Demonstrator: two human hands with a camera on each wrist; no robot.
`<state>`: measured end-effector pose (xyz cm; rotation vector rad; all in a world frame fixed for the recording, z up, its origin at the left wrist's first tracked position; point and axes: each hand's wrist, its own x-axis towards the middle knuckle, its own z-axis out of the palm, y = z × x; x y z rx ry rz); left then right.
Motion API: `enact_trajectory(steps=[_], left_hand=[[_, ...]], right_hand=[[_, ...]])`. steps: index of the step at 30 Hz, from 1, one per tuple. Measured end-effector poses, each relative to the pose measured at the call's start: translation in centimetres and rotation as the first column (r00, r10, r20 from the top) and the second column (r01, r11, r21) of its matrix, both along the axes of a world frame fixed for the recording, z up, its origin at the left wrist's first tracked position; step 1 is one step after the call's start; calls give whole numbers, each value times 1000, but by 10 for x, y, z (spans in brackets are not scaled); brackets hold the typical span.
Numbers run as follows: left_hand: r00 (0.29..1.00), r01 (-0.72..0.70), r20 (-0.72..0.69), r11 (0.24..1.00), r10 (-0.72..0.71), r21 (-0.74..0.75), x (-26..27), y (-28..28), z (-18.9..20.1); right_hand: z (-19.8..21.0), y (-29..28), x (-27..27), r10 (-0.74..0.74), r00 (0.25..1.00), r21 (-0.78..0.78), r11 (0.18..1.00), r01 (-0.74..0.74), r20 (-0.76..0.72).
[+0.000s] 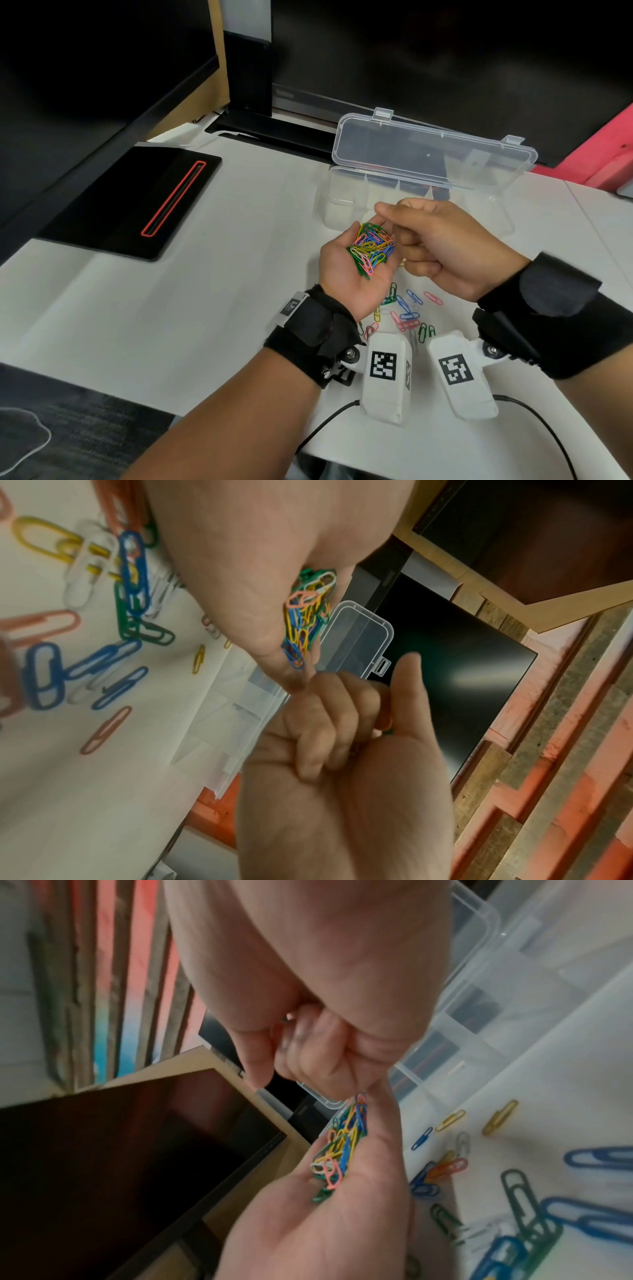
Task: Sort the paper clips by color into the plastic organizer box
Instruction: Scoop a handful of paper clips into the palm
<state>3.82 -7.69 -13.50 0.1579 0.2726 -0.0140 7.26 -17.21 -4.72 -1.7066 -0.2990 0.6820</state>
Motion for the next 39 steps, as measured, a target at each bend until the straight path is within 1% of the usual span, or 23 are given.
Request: enact_trajectory(steps=[2, 4, 6, 7, 9, 11, 12, 14, 17, 18, 20, 22, 23, 25, 27, 29, 32, 34, 35, 36, 37, 38, 39], left_hand=[[1000, -4, -17, 1000, 4, 15, -1, 1, 1], [998, 13, -57, 999, -11, 44, -3, 2, 1], [996, 30, -83, 999, -29, 21, -5, 3, -1], [997, 38, -69, 999, -37, 6, -5, 4, -2], [998, 52, -48, 999, -52, -12, -5, 4, -1], [996, 64, -56, 998, -65, -12, -5, 4, -2], [996, 68, -57, 998, -69, -14, -5, 3, -3], [997, 52, -48, 999, -53, -14, -5, 3, -1], [1000, -2, -14, 1000, 2, -22, -4, 2, 1], [1000, -13, 5, 999, 13, -33, -3, 2, 2], [999, -23, 31, 998, 25, -63, -2, 2, 3], [998, -28, 45, 995, 32, -92, -2, 2, 5], [998, -27, 54, 995, 32, -94, -2, 2, 4], [997, -17, 68, 995, 24, -101, -3, 3, 4], [997, -7, 74, 994, 15, -114, -3, 4, 4], [998, -3, 70, 993, 12, -117, -3, 3, 5], [999, -13, 48, 994, 18, -111, -4, 2, 6], [999, -20, 40, 994, 24, -103, -5, 2, 8], [999, -26, 37, 995, 30, -100, -5, 3, 9], [999, -33, 39, 995, 37, -97, -6, 4, 9], [998, -40, 42, 994, 45, -98, -6, 5, 9], [998, -50, 40, 993, 55, -106, -6, 6, 9], [997, -58, 37, 991, 63, -117, -7, 7, 9]], right_hand=[[-3, 3, -2, 72, 966, -158, 987, -33, 248], [-6, 5, -5, 248, 814, -408, 913, -15, 526], [-8, 8, -11, 398, 671, -591, 804, 73, 625], [-9, 10, -13, 428, 637, -627, 770, 114, 641], [-10, 14, -17, 447, 606, -654, 738, 166, 658], [-14, 16, -17, 442, 596, -650, 737, 183, 670], [-15, 16, -16, 422, 615, -639, 748, 179, 666], [-16, 15, -12, 316, 692, -553, 821, 144, 649], [-12, 10, -8, 69, 869, -273, 959, 78, 490], [-10, 9, -7, 16, 908, -211, 974, 80, 418], [-9, 5, -4, -47, 957, -169, 981, 98, 285], [-8, -3, 1, -89, 994, -52, 994, 92, 68], [-7, -9, 4, -94, 992, 64, 993, 100, -90], [-8, -23, 8, -46, 937, 296, 943, 156, -346], [-11, -38, 9, -12, 894, 410, 886, 218, -449], [-14, -50, 12, -42, 868, 408, 871, 275, -495], [-12, -59, 19, -189, 843, 290, 882, 371, -504], [-4, -60, 27, -316, 858, 201, 884, 421, -405], [1, -60, 32, -381, 875, 146, 888, 437, -299], [6, -59, 38, -435, 889, 75, 891, 448, -140], [10, -58, 43, -443, 893, -25, 895, 446, 76], [11, -59, 48, -360, 875, -181, 884, 430, 323], [9, -62, 54, -194, 829, -363, 830, 424, 524]])
